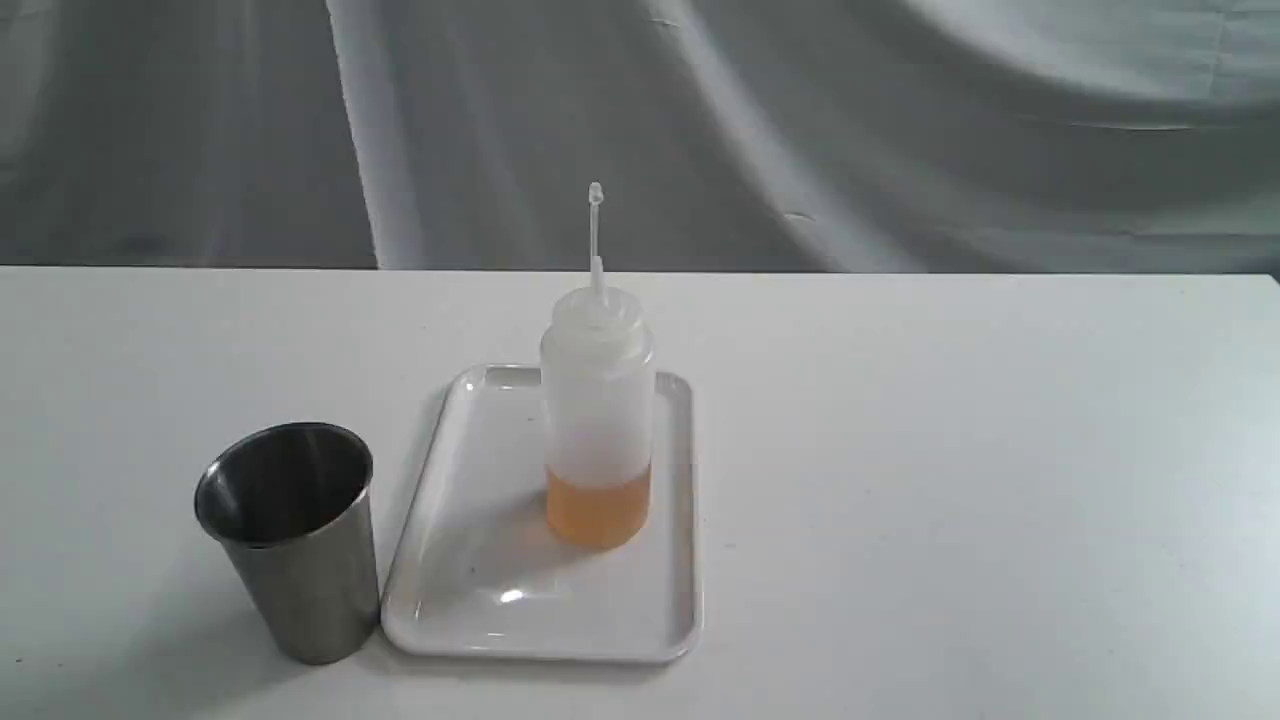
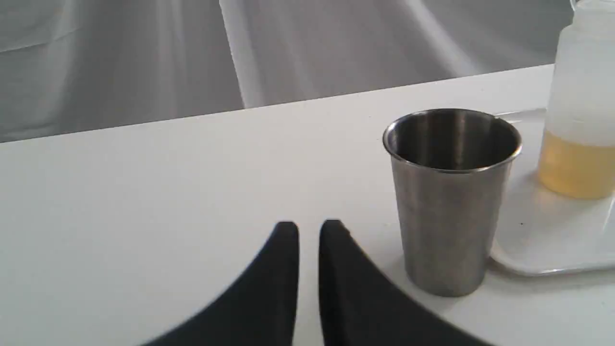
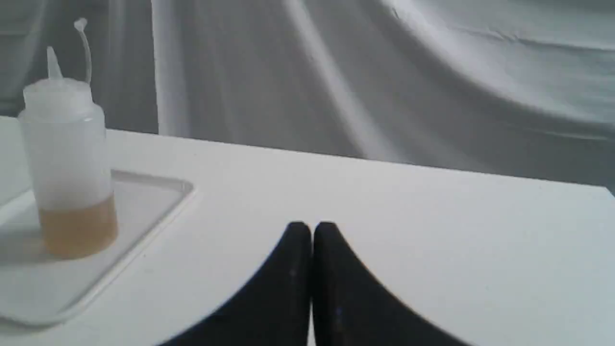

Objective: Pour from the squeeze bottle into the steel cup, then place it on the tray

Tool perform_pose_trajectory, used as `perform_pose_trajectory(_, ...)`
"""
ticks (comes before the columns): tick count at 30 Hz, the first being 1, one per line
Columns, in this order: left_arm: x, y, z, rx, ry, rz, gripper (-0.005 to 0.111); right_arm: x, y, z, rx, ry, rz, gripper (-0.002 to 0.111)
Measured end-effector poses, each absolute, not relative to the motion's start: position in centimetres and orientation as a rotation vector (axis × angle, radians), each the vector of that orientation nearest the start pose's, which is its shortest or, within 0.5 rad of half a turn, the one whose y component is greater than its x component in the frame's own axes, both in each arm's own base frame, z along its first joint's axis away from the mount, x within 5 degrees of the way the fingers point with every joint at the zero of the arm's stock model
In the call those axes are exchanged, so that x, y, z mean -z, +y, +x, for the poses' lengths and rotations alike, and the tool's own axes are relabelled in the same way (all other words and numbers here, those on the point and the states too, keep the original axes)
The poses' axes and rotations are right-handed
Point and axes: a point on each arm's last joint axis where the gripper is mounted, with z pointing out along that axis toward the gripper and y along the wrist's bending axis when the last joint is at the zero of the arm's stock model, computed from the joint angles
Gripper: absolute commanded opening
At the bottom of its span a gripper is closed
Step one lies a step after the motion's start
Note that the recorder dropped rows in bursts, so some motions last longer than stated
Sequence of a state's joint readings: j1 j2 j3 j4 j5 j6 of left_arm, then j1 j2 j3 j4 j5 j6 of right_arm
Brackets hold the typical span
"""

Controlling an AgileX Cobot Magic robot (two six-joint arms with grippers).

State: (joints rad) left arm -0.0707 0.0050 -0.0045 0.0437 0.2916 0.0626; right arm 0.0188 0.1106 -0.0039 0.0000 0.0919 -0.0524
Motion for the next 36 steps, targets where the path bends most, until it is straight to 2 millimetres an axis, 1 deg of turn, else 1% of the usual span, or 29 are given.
perform_pose_trajectory(6,-18.8,-0.3,5.5,-0.036,1.77,0.146,0.008,-18.8,0.1,6.3,0.023,1.81,-0.063,0.0)
perform_pose_trajectory(9,-18.8,-0.3,5.5,-0.036,1.77,0.146,0.008,-18.5,0.1,6.2,0.022,1.848,-0.064,0.0)
perform_pose_trajectory(36,-18.8,-0.3,5.5,-0.036,1.77,0.146,0.008,-18.4,0.1,6.2,0.022,1.855,-0.064,0.0)
